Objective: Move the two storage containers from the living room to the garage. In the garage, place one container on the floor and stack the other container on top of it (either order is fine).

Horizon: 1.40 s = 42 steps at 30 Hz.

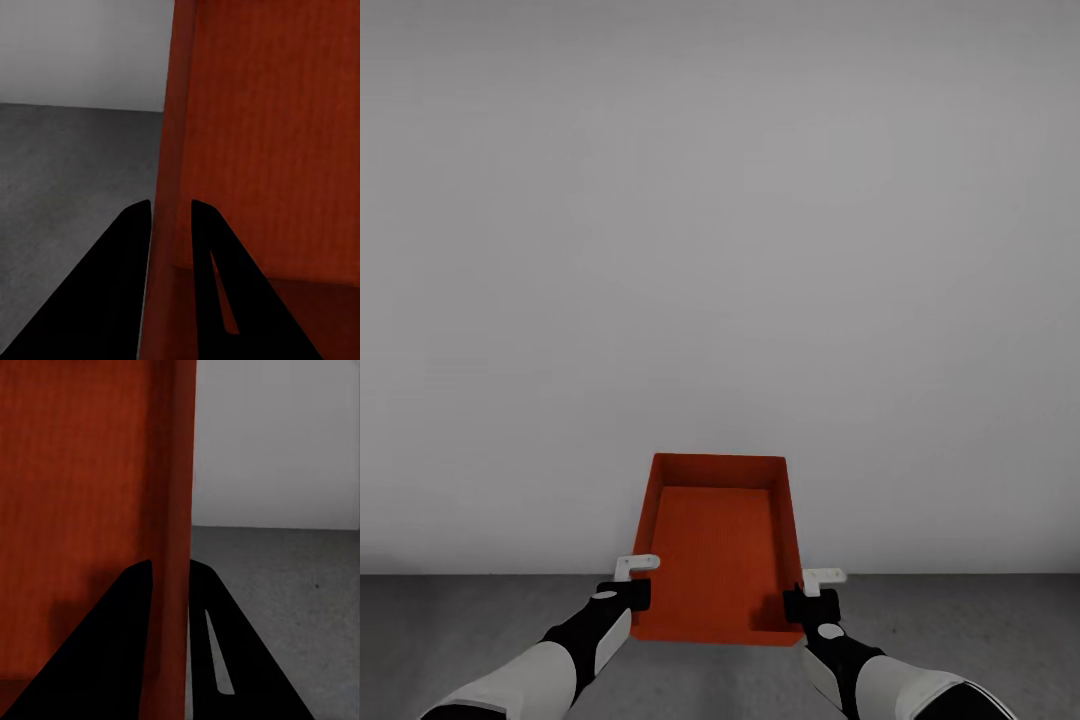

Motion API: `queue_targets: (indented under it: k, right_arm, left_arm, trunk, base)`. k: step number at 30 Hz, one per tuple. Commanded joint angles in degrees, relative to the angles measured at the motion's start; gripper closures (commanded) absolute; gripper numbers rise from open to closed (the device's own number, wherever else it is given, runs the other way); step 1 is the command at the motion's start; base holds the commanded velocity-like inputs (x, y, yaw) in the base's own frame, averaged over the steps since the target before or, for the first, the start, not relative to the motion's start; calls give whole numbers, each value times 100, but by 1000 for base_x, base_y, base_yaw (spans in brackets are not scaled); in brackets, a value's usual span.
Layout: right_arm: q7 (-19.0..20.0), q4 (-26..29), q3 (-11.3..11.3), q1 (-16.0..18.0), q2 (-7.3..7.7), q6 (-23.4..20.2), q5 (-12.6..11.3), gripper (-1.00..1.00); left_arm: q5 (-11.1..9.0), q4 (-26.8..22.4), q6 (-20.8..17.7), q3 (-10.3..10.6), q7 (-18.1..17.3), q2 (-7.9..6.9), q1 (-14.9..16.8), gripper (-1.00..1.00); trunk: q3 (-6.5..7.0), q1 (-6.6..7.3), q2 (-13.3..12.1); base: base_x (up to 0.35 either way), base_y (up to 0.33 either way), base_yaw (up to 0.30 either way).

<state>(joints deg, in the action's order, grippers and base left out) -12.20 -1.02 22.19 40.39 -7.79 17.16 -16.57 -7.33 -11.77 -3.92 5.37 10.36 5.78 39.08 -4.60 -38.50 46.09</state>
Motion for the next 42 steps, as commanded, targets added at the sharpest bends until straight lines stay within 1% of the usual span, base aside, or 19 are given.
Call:
queue_targets:
  k: [1, 11, 42]
  right_arm:
    - [1, 5, -198, 5, -2, 6, 41, 100]
    - [5, 5, -198, 5, 4, 0, 43, 100]
    - [7, 5, -198, 5, 14, -2, 39, 100]
  left_arm:
    - [4, -19, -39, -116, 72, -42, 3, 100]
    - [4, -19, -39, -117, 72, -42, 3, 100]
    - [-5, -27, -39, -110, 72, -33, 3, 100]
  trunk:
    - [-9, -2, 8]
    - [-26, -2, 8]
    - [-304, -2, 8]
  base:
    - [13, 13, 0]
    - [1, 1, 0]
    - [0, 0, 0]
